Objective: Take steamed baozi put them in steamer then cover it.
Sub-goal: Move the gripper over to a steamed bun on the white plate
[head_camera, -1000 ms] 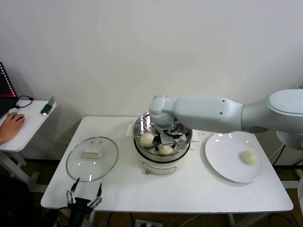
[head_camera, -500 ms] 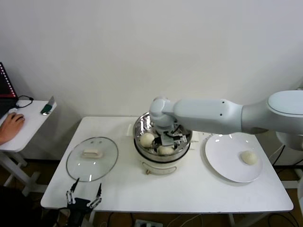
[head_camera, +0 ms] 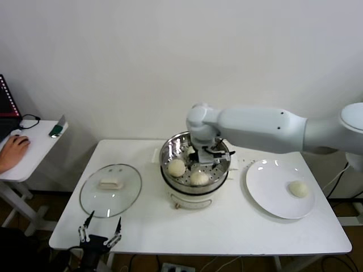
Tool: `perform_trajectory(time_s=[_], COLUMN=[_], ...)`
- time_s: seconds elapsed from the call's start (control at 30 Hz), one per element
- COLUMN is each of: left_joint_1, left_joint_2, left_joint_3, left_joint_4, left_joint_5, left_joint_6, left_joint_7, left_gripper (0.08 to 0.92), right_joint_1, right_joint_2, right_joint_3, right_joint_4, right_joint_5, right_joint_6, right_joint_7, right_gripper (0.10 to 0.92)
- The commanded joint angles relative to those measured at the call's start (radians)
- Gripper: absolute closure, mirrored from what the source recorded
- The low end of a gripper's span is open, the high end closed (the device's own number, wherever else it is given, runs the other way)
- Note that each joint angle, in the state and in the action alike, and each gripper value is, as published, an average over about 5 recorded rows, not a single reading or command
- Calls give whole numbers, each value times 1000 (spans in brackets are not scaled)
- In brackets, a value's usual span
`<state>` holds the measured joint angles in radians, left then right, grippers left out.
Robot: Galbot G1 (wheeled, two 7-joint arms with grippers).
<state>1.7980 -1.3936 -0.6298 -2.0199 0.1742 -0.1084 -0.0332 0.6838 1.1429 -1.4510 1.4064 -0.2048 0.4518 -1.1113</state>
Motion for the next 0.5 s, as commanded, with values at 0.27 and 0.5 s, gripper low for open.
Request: perform_trajectory(time_s=[0.27,0.5], left_joint_1=[-28,-47], left_joint_2=[-8,-10], left_joint_3=[-1,-4], left_joint_4=[-7,-21], left_joint_5=[-4,-5], left_joint_6=[1,15], left_joint_7=[-1,-2], left_gripper=[177,177], right_joint_1=[174,-74], right_joint_2=[-481,-661], right_joint_3=[-161,45], right_joint_4=[40,-62], right_joint_5=[535,520], right_joint_6=[-638,-702], right_joint_7=[131,61], right_gripper=[203,203])
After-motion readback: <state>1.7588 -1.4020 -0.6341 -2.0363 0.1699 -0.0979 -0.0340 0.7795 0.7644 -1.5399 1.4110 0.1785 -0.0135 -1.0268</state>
